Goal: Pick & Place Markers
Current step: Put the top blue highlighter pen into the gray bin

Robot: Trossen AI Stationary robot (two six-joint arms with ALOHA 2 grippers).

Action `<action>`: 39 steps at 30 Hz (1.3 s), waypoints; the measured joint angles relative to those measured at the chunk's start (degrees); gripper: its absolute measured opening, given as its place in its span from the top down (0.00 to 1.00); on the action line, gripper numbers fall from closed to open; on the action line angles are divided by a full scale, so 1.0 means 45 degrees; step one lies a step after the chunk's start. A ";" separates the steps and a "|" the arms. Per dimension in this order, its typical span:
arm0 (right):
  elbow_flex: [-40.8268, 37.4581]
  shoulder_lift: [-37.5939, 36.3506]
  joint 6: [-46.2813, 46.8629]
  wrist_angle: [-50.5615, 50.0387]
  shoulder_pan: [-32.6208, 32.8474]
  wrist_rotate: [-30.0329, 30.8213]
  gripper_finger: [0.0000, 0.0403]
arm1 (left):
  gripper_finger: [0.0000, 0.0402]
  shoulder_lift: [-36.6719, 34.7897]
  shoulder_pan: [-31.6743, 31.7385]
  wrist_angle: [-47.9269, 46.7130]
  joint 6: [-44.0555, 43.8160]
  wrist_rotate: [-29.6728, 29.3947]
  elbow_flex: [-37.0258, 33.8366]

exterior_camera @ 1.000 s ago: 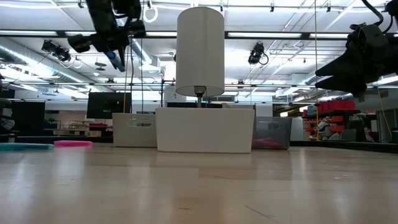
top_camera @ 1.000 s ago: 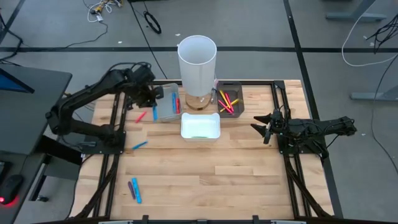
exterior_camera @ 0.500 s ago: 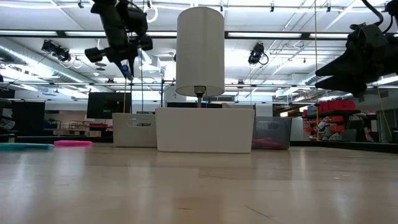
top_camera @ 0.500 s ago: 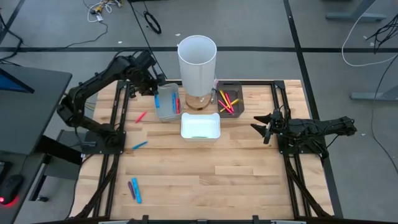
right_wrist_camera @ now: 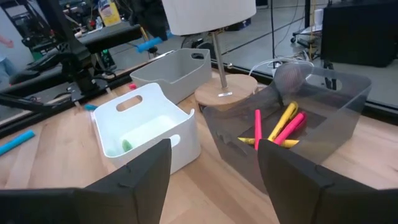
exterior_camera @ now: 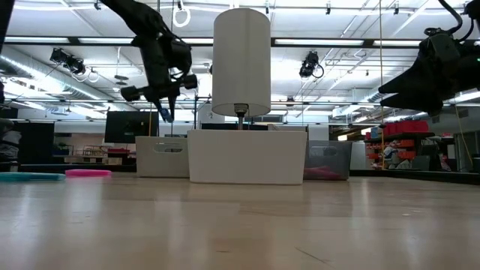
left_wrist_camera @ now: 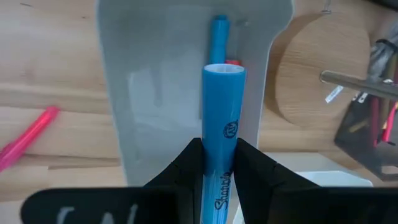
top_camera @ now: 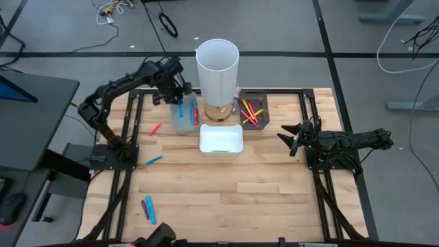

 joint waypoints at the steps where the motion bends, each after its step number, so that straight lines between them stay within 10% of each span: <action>1: 0.0000 0.0000 0.0019 0.0000 0.0000 0.0000 0.40 | 0.82 0.0161 0.0028 0.0099 0.0040 0.0029 0.0000; 39: 0.0000 0.0000 0.0016 -0.0005 0.0001 -0.0039 0.40 | 0.78 0.4541 0.0174 0.2006 0.0731 0.0382 0.0019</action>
